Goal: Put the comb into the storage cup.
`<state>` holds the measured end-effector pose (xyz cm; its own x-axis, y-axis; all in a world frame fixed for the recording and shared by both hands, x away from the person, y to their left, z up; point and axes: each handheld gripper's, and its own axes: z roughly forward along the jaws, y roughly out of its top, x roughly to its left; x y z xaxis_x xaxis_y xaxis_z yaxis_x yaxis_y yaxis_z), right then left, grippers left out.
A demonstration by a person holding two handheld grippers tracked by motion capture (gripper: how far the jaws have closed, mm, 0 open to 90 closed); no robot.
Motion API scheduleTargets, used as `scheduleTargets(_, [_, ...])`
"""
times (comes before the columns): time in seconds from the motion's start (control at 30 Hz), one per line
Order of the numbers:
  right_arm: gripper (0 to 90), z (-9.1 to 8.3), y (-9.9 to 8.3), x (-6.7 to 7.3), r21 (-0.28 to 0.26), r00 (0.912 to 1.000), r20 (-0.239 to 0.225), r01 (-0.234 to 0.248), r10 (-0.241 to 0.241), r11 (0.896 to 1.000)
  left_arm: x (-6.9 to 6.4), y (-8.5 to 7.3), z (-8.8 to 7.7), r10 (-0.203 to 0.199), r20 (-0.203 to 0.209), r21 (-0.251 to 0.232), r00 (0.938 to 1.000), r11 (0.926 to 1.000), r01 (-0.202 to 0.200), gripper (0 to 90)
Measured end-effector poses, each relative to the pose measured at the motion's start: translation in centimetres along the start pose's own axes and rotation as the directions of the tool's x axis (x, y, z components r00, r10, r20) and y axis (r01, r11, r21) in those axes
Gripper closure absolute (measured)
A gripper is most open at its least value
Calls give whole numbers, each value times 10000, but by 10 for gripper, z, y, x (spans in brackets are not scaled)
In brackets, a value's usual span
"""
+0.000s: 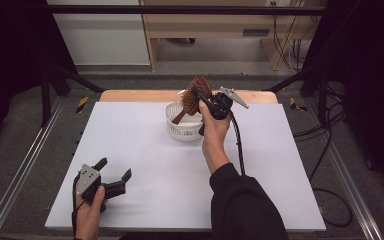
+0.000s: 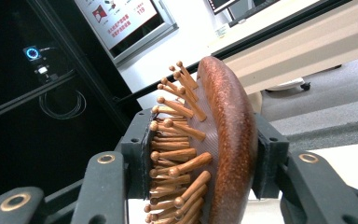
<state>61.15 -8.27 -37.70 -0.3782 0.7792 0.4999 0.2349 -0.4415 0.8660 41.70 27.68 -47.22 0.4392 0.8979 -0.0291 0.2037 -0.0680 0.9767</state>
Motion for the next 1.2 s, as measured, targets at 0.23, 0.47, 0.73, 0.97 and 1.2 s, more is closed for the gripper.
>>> scheduleTargets(0.23, [509, 0, -1, -1, 18, 10000, -2, -35, 35, 10000, 0, 0, 0, -6, -2, -5, 10000, 10000, 6, 25])
scheduleTargets(0.47, [509, 1, -5, -3, 62, 10000, 16, -92, 91, 9999, 0, 0, 0, 21, -6, 2, 10000, 10000, -21, 24])
scheduleTargets(0.73, [509, 2, -5, -5, 115, 9999, 92, -80, 79, 9999, 0, 0, 0, -16, 24, -10, 10000, 10000, 16, 24])
scheduleTargets(0.97, [508, 3, -14, -4, 266, 9999, 75, 73, -75, 9996, 0, 0, 0, 10, 14, -15, 10000, 10000, -10, 24])
scheduleTargets(1.2, [507, 3, -15, -3, 264, 9998, 4, 197, -197, 9995, 0, 0, 0, 30, 7, -11, 10000, 10000, -30, 24])
